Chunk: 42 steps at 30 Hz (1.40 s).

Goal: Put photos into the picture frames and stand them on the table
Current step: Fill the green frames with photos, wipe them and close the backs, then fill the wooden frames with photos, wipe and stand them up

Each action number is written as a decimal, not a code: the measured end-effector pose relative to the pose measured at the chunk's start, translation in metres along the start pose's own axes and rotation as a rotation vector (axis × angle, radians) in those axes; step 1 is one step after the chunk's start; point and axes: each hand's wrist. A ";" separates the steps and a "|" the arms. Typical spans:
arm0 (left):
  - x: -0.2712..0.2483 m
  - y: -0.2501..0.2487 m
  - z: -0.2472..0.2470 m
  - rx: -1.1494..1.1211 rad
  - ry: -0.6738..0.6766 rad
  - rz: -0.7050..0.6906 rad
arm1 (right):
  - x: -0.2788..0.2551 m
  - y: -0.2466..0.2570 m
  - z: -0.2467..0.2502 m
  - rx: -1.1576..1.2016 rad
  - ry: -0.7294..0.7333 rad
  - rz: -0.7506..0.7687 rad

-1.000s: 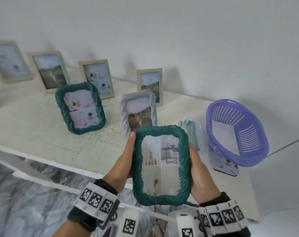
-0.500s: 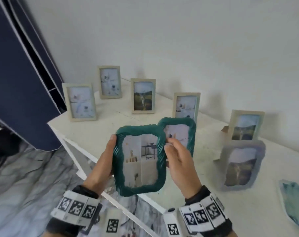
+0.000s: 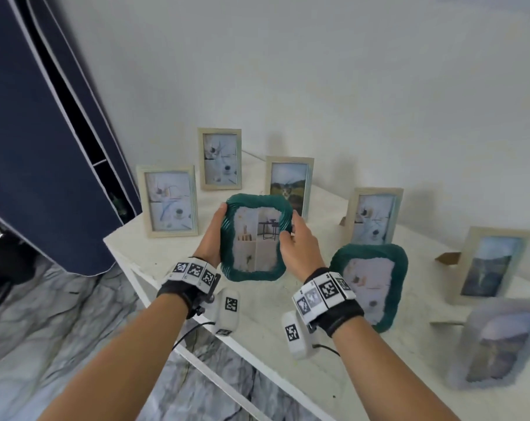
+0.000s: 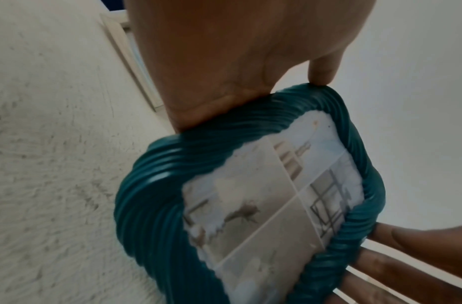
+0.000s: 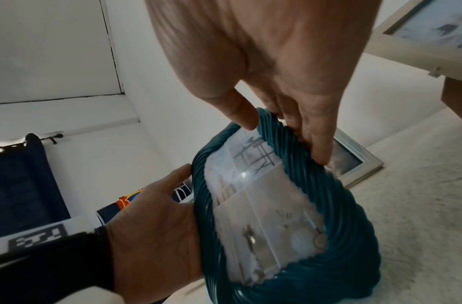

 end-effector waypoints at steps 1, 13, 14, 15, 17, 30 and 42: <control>0.002 0.002 0.000 -0.006 0.005 0.003 | 0.001 -0.002 -0.001 -0.004 -0.006 -0.011; 0.014 0.019 0.009 -0.050 0.094 0.069 | -0.006 -0.009 -0.013 -0.022 0.000 -0.073; 0.016 0.019 0.012 -0.016 0.084 0.077 | -0.007 -0.006 -0.011 -0.027 -0.005 -0.075; 0.016 0.018 0.016 0.055 0.056 0.076 | -0.008 -0.001 -0.008 -0.042 -0.016 -0.076; 0.014 0.017 0.028 0.194 0.008 0.033 | -0.011 0.009 -0.002 -0.083 -0.070 -0.040; 0.050 -0.067 0.123 0.397 -0.641 -0.610 | 0.033 0.145 -0.091 0.043 0.074 0.311; 0.084 -0.085 0.142 0.614 -0.427 -0.392 | 0.073 0.154 -0.159 0.035 0.267 -0.186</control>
Point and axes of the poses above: each hand's wrist, its own x-axis towards the middle knuckle, its own z-axis out of the back of the hand, y = z × x, and after that the axes turned 13 degrees about -y, right-handed
